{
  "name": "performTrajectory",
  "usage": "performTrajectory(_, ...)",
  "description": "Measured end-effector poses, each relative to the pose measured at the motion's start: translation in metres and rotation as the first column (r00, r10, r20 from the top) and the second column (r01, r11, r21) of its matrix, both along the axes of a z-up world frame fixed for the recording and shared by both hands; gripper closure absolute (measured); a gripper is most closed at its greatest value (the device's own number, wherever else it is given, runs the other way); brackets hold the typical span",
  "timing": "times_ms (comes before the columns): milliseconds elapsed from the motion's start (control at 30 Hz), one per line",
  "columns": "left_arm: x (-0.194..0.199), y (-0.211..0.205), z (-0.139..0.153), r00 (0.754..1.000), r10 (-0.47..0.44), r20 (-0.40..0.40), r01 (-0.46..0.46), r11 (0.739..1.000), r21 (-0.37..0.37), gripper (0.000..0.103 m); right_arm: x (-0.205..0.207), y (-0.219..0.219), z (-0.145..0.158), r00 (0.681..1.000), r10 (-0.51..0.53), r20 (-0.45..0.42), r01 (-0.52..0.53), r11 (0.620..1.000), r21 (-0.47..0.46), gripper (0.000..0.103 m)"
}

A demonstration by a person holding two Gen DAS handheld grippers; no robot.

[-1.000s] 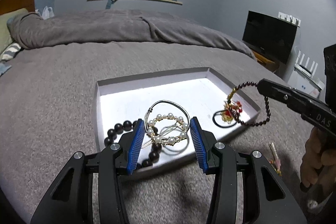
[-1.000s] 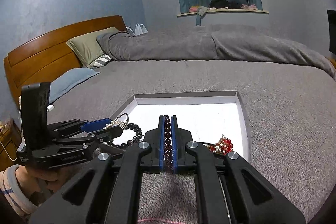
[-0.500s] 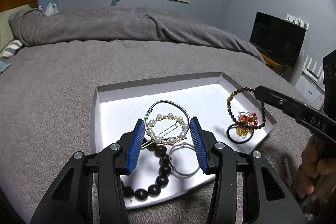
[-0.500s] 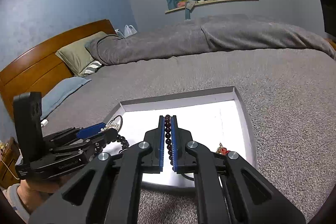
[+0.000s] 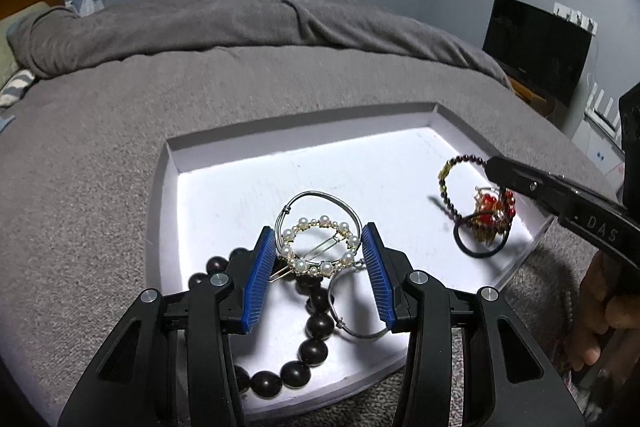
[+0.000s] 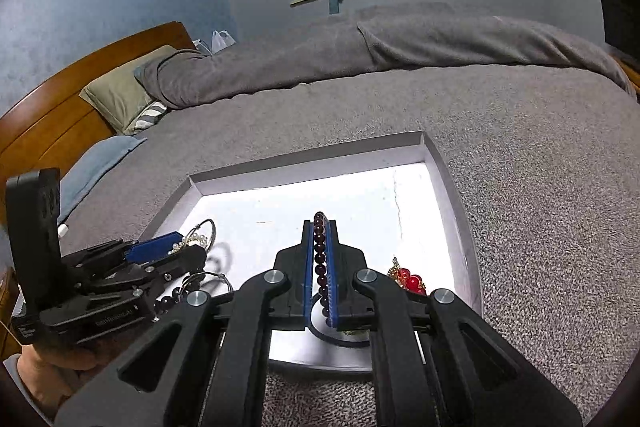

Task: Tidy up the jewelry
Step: 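Lower the pearl bracelet into the tray while the right tool drops the dark bracelet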

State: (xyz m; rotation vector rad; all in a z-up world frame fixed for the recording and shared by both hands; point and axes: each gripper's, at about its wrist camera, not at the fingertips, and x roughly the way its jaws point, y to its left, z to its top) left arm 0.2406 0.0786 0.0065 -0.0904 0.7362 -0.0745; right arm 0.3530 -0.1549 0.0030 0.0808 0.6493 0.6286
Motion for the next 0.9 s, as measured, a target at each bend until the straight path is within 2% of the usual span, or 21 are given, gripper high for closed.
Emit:
performTrajectory(300, 0.003, 0.0, -0.005, 1.0, -0.007, -0.018, 0.007, 1.0, -0.007, 0.056, -0.001, 0.007, -0.001, 1.0, 0.004, -0.004, -0.004, 1.0, -0.02, 0.097)
performTrajectory(367, 0.003, 0.0, -0.005, 1.0, -0.006, -0.017, 0.006, 1.0, -0.008, 0.051, -0.001, 0.007, -0.002, 1.0, 0.001, -0.004, -0.001, 1.0, -0.023, 0.096)
performTrajectory(400, 0.002, 0.001, -0.005, 1.0, -0.005, -0.014, 0.005, 1.0, -0.007, 0.046, 0.0, 0.007, -0.002, 1.0, 0.0, -0.005, 0.0, 1.0, -0.023, 0.091)
performTrajectory(467, 0.0, 0.0, -0.003, 1.0, -0.006, -0.007, 0.006, 1.0, -0.006, 0.042, 0.0, 0.005, -0.001, 1.0, -0.002, 0.001, 0.002, 1.0, -0.014, 0.086)
performTrajectory(600, -0.004, -0.002, 0.0, 1.0, -0.008, 0.014, 0.008, 1.0, -0.002, 0.025, -0.004, 0.002, 0.002, 1.0, 0.0, 0.016, 0.0, 1.0, -0.004, 0.071)
performTrajectory(733, -0.011, -0.002, 0.004, 1.0, -0.011, 0.026, 0.011, 1.0, -0.005, 0.022, -0.01, 0.0, 0.005, 0.999, 0.002, 0.032, -0.002, 1.0, -0.005, 0.062)
performTrajectory(800, -0.016, -0.002, 0.006, 0.999, -0.013, 0.035, 0.013, 1.0, -0.011, 0.02, -0.013, -0.001, 0.006, 0.999, 0.002, 0.042, -0.002, 1.0, -0.007, 0.052)
performTrajectory(900, -0.024, -0.002, 0.011, 0.999, -0.015, 0.051, 0.016, 1.0, -0.01, 0.02, -0.019, -0.003, 0.01, 0.998, -0.001, 0.06, 0.001, 1.0, 0.0, 0.047)
